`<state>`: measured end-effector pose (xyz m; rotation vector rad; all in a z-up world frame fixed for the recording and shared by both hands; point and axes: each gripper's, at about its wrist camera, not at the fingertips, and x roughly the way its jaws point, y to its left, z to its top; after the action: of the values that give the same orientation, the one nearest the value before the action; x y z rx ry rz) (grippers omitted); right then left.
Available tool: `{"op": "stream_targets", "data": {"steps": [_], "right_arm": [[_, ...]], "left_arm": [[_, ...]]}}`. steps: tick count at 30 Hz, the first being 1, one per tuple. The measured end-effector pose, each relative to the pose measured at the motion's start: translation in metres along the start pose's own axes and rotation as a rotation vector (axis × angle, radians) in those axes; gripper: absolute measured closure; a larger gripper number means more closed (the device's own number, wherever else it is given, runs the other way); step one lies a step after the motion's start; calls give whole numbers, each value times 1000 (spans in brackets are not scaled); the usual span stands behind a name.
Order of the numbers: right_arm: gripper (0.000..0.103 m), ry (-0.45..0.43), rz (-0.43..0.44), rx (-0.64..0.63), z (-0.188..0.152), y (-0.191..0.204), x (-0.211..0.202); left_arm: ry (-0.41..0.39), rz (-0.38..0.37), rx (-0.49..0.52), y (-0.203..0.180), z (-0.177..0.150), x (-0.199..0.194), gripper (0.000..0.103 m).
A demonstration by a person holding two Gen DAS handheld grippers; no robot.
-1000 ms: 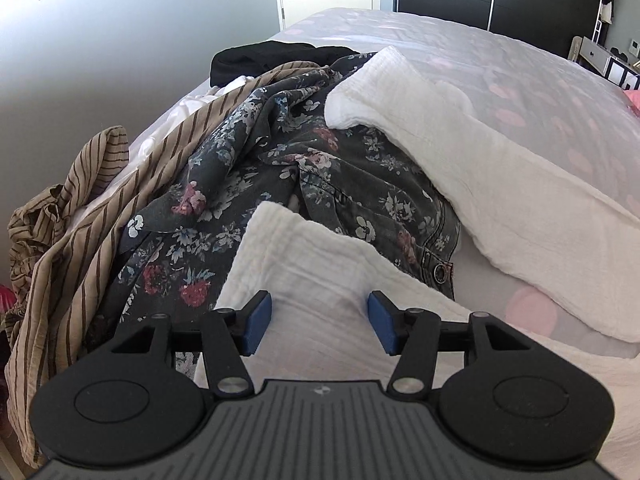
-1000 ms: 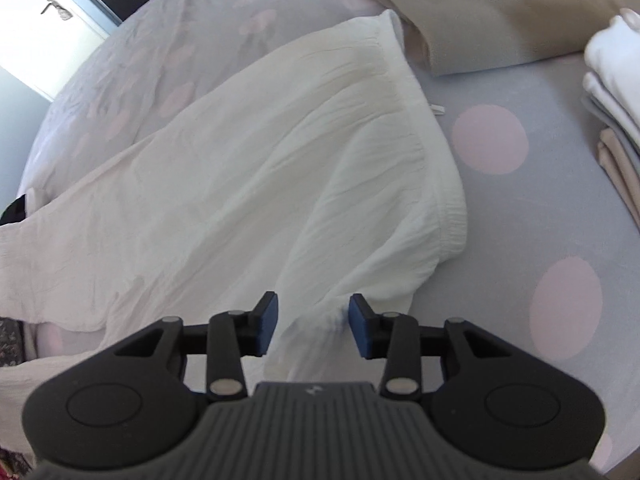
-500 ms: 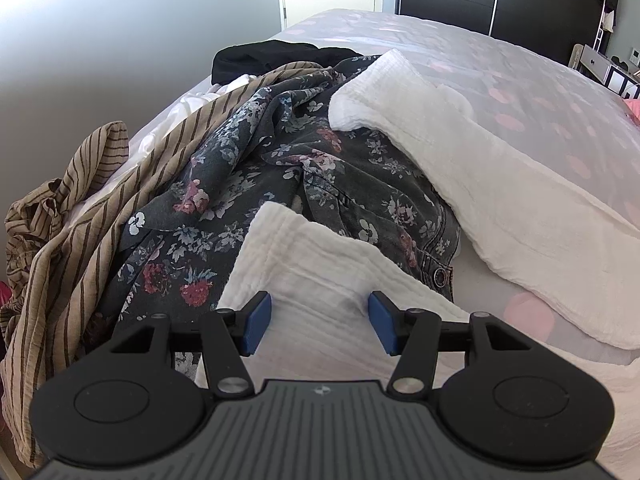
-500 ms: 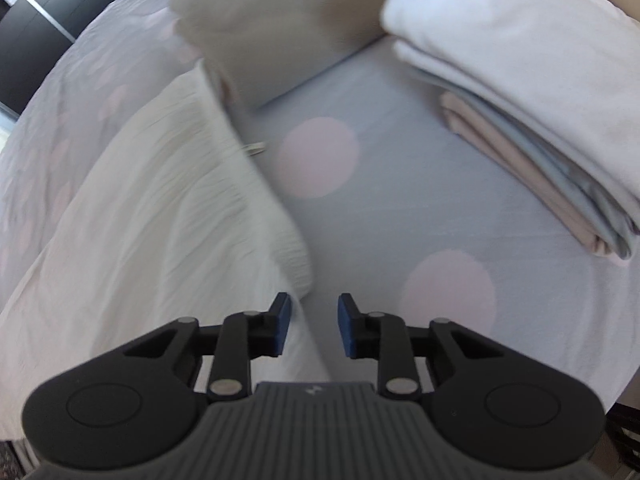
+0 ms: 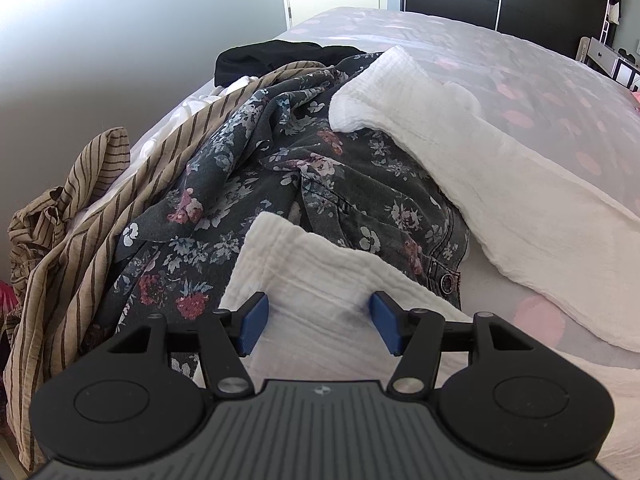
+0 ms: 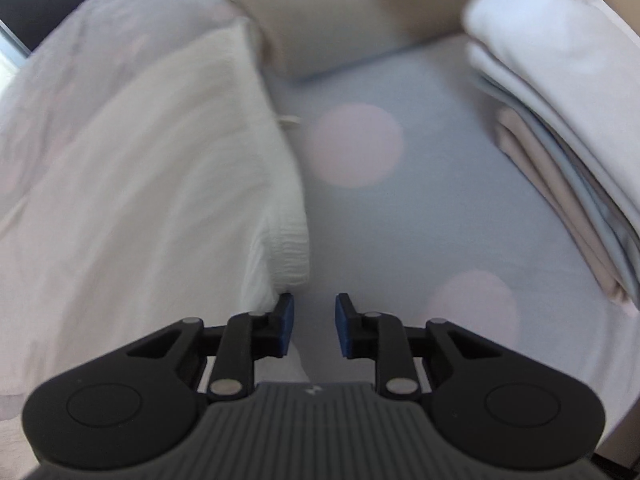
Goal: Fold clothes
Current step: 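Grasp the white blanket edge with the right gripper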
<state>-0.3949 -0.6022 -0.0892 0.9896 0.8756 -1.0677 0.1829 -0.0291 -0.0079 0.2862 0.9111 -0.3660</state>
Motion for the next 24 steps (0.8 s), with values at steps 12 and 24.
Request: {"op": "stream_targets", "data": {"steps": [12, 24], "right_arm": [[75, -16, 61, -139, 10, 71, 15], [87, 26, -4, -72, 11, 50, 21]], "left_arm": [[1, 9, 23, -3, 1, 3, 46], [2, 12, 42, -6, 4, 3, 46]]}}
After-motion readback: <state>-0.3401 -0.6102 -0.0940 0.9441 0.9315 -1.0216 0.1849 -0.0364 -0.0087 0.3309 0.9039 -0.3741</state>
